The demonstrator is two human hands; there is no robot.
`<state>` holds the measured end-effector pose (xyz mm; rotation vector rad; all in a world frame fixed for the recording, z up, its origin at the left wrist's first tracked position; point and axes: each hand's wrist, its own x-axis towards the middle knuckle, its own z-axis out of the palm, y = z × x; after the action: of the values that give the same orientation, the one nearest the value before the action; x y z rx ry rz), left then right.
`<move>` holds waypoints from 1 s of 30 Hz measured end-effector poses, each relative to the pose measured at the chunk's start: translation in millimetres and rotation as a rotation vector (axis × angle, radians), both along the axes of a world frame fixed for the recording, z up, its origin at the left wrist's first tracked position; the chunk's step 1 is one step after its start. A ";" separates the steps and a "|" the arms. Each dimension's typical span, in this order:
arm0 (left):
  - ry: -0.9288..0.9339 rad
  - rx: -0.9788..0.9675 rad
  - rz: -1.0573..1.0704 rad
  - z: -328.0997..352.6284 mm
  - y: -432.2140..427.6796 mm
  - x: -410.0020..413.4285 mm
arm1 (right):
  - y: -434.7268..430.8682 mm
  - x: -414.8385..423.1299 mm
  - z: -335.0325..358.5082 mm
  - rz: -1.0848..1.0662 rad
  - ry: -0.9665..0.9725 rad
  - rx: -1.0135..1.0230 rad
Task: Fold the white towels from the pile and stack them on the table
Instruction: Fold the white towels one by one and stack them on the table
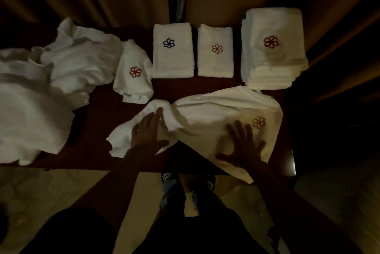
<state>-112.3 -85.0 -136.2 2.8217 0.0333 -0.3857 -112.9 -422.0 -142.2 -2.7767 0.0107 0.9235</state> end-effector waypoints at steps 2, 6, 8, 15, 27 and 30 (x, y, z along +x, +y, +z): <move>-0.001 0.047 -0.004 0.4 5.7 6.9 | -7.5 3.0 0.7 -0.002 0.009 0.006; 0.052 0.128 0.103 7.7 22.2 25.2 | -17.6 15.5 5.4 0.000 0.058 -0.016; 0.074 0.165 0.116 12.4 33.4 33.1 | -22.1 19.8 8.6 0.005 0.073 -0.058; 0.067 0.418 0.076 25.2 35.5 40.2 | -24.8 23.7 17.6 0.032 0.134 -0.118; 0.011 0.163 0.049 42.0 36.8 20.3 | 11.4 20.2 5.1 0.071 -0.039 -0.037; -0.182 0.314 0.117 53.3 37.7 9.5 | 13.0 15.0 6.3 0.049 0.027 -0.093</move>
<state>-102.8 -47.2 -82.9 3.1320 0.2393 -0.1024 -97.9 -409.0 -135.9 -2.8615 -0.0103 0.9970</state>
